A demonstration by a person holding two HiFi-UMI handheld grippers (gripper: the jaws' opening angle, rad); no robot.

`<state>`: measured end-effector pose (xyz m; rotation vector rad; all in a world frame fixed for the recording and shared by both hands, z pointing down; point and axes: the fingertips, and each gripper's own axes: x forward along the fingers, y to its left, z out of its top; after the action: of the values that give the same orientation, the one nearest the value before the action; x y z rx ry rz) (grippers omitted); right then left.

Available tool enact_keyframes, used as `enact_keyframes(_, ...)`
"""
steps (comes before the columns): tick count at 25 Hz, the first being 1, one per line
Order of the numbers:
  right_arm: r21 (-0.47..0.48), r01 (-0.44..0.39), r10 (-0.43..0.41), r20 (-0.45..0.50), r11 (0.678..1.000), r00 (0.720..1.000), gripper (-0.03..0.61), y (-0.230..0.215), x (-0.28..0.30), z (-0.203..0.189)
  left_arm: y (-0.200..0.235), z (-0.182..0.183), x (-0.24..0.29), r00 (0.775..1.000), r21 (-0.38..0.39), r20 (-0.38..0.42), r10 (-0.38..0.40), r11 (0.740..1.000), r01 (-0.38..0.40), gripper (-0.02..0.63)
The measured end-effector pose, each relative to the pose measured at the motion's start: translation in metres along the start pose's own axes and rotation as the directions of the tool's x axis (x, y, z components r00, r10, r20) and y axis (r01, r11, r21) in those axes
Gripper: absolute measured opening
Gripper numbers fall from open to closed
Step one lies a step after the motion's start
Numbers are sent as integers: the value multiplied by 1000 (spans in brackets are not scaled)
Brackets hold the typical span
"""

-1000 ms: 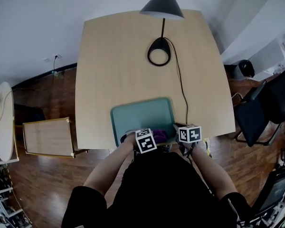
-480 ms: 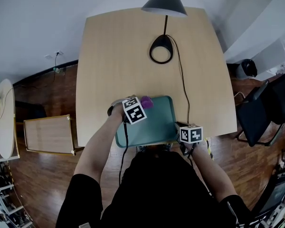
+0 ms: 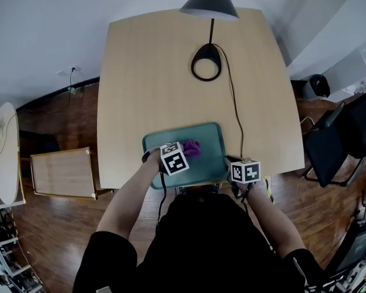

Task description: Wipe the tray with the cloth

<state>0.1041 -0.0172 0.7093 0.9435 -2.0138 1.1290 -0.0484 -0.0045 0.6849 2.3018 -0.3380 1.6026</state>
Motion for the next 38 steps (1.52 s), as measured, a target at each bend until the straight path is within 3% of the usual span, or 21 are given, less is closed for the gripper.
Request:
enact_keyframes(9,-14,9,-9,-9,1000,1000,21,-2,1,-1,-109,-16,9,979,24,0,-206,978,206,95)
enact_keyframes(18,-28,27,-27,3,999,1000,21,-1,2,2,-108,-15,8,975,32,-2,-224,974,224,95)
enact_keyframes(21,-34,28,-27,13,999,1000,21,1,0,6,-85,-14,1,983,26,6,-182,983,181,95)
enact_keyframes(26,-30,28,-27,14,999,1000,21,0,0,3,-12,-13,-24,1000,19,-9,-21,1000,22,95)
enact_keyframes(32,-33,30,-30,15,999,999,21,3,-3,5,74,-29,-45,981,10,-65,184,983,-184,95)
enact_keyframes(36,-33,27,-27,13,999,1000,21,4,-3,5,82,-51,-34,972,57,-127,196,980,-191,95)
enact_keyframes(38,-35,28,-28,14,999,1000,21,4,-3,6,74,-56,-27,977,35,-118,178,984,-175,95)
